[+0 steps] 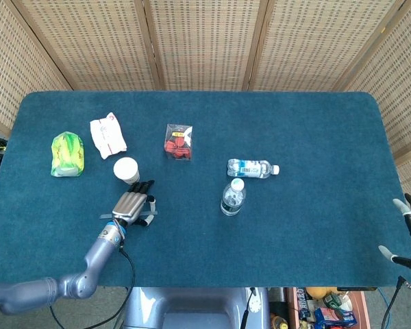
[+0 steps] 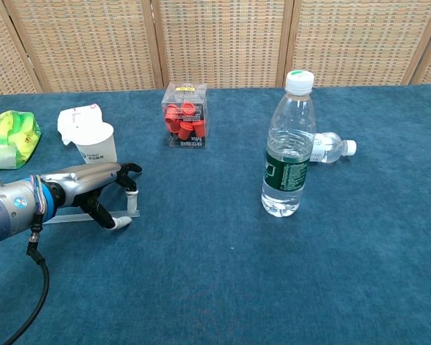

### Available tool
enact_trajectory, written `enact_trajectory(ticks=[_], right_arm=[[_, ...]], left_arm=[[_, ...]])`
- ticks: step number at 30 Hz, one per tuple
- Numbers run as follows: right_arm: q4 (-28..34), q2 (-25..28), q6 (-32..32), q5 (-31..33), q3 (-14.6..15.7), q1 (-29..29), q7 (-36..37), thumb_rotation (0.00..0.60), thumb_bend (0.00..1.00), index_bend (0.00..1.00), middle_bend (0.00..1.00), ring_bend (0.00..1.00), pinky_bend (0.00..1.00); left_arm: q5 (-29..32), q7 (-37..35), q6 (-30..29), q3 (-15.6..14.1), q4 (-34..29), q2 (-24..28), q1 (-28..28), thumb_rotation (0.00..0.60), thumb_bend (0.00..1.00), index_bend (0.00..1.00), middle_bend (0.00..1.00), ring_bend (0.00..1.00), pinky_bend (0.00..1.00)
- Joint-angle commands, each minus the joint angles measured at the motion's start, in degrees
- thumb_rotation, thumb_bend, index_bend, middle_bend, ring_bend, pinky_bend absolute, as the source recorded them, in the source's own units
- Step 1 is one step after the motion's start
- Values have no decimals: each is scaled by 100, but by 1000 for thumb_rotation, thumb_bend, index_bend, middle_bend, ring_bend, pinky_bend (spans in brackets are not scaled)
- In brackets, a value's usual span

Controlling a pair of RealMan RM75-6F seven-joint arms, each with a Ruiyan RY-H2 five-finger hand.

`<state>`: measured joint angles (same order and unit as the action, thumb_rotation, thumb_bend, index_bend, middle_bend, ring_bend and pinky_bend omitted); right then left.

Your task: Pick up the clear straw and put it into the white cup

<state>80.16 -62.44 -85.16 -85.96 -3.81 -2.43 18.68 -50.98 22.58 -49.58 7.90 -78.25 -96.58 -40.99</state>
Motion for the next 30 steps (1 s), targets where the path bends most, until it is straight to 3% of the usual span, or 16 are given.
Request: enact_trajectory(ticks=[1, 12, 19, 23, 27, 30], right_arm=[[0, 2, -2, -2, 1, 1, 6, 600, 0, 0, 0, 0, 0], [13, 9, 15, -7, 10, -6, 9, 600, 0, 0, 0, 0, 0], [20, 18, 23, 1, 11, -5, 15, 600, 0, 0, 0, 0, 0], [13, 21, 24, 7, 10, -3, 34, 600, 0, 0, 0, 0, 0], [16, 19, 32, 9, 11, -6, 28, 600, 0, 0, 0, 0, 0], [26, 9, 31, 1, 16, -8, -25, 600, 0, 0, 0, 0, 0]], left_arm=[[-36, -69, -10, -2, -94, 46, 18, 600, 428, 564, 0, 0, 0], [-332, -170, -167, -68, -541, 287, 70, 600, 430, 578, 0, 0, 0], [-948, -628, -156, -169, -1183, 569, 155, 600, 429, 578, 0, 0, 0], [-2247, -2127, -404, -39, -2233, 1325, 427, 600, 430, 578, 0, 0, 0], [-3633, -3537, -1288, 26, -2312, 1866, 691, 600, 450, 578, 0, 0, 0], [-4066, -4574, -1853, 92, -2134, 2085, 807, 600, 452, 578, 0, 0, 0]])
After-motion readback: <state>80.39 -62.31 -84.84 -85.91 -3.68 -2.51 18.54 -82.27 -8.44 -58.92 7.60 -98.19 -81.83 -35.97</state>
